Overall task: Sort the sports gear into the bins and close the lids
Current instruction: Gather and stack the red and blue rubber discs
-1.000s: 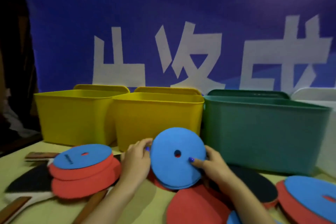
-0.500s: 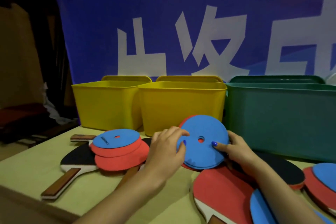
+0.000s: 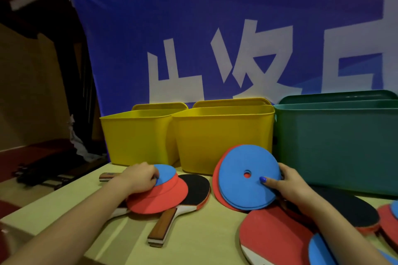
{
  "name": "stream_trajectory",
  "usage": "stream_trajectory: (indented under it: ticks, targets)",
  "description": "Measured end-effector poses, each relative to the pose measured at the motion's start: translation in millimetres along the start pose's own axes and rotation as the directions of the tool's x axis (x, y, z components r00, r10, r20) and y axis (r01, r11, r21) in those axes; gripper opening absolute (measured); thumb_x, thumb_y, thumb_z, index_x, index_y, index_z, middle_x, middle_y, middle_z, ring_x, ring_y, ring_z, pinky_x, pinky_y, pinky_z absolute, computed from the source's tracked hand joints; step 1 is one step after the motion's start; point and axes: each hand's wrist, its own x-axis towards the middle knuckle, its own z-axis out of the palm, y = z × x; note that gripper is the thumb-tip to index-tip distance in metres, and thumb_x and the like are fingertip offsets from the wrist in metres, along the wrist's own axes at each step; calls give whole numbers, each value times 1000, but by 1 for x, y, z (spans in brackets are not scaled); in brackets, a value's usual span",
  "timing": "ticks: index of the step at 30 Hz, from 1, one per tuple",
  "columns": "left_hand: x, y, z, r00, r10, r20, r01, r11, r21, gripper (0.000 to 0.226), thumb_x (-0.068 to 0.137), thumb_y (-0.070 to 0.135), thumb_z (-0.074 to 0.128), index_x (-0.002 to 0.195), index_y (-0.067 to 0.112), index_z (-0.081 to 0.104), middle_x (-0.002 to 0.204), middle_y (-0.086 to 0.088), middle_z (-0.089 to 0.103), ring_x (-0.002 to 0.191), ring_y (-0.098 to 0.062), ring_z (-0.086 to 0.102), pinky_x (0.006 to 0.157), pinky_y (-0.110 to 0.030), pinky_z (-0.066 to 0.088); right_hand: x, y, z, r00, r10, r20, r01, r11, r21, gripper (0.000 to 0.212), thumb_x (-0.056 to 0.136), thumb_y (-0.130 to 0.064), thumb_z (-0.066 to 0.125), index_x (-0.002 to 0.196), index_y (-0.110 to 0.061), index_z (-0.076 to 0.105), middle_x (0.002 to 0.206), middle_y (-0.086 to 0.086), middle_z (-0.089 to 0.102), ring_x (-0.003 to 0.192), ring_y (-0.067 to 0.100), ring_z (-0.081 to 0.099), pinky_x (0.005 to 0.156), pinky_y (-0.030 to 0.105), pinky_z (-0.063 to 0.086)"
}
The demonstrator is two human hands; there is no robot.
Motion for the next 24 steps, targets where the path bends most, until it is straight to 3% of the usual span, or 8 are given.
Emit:
stream_trajectory:
  ticks: [3,6,11,15,18,20,24]
  targets:
    - [4,-1,-8,996,-6,88,8,1000,-30,34,82,28,56,113,22,67,118,4,66,108,-16,59,86,-26,46,0,0,-1,1000,3,-2,-3,1000,-13,34,83,-9,69,112,-15,52,94,-2,64,81,15,65,58,29,57]
    - [8,0,-17,985,13,171,-4,999,-52,35,78,29,63,112,17,67,116,0,66,104,-16,60,79,-23,43,0,-1,-1,1000,-3,2,3,1000,23,35,83,-7,69,112,-13,51,92,-4,63,80,11,63,49,14,50]
    - [7,11,-16,988,43,148,-64,988,142,35,88,21,50,121,17,60,122,-9,60,108,-27,57,85,-33,46,1,-2,-1,1000,2,4,-2,1000,16,35,83,-9,69,112,-14,51,92,-4,62,81,11,62,48,12,49]
    - [6,21,-17,997,-64,-31,69,984,165,27,93,18,44,113,11,59,114,-15,59,106,-33,58,80,-37,45,-1,-2,2,1000,5,6,-6,1000,28,34,82,-7,69,111,-12,51,92,-2,63,80,12,63,49,14,50]
    - [12,39,-39,956,-150,-254,139,989,-58,25,94,20,44,111,10,58,109,-18,62,103,-37,58,77,-39,47,-1,-3,2,1000,4,8,-5,999,54,32,83,-4,68,109,-11,51,95,4,64,77,11,62,48,13,49]
    - [16,60,-55,893,-177,-414,71,963,-258,25,93,18,45,111,9,60,105,-20,64,99,-40,59,77,-43,47,-1,-1,2,1000,5,13,-5,998,61,30,83,-3,67,107,-11,51,91,1,63,76,10,61,46,13,48]
    - [5,121,-67,759,-128,-638,-248,850,-465,29,94,13,46,120,11,59,102,-16,68,94,-36,62,77,-45,47,2,4,2,999,5,32,-7,997,75,29,84,-4,66,109,-9,53,93,1,64,78,9,63,51,14,50]
